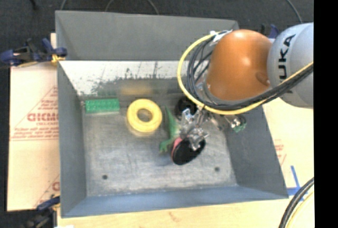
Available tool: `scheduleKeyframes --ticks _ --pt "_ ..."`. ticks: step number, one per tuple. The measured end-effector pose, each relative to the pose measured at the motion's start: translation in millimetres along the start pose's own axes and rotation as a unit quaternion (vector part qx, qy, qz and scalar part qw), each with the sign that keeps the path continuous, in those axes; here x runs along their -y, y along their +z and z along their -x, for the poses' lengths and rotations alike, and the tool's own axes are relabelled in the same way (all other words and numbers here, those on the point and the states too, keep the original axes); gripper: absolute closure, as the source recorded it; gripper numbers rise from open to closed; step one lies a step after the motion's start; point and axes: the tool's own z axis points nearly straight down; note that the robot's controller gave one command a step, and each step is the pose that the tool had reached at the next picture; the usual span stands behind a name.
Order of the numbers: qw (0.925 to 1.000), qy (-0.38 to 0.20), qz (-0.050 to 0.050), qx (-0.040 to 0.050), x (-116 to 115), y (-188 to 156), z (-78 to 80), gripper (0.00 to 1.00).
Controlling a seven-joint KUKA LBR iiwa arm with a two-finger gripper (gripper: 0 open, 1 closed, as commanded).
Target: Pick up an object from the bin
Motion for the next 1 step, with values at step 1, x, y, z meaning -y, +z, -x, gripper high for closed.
scheduleKeyframes --ticks 1 --pt "0.9998 -0.019 -0.004 0.0074 4.5 23.1 -0.9 1.00"
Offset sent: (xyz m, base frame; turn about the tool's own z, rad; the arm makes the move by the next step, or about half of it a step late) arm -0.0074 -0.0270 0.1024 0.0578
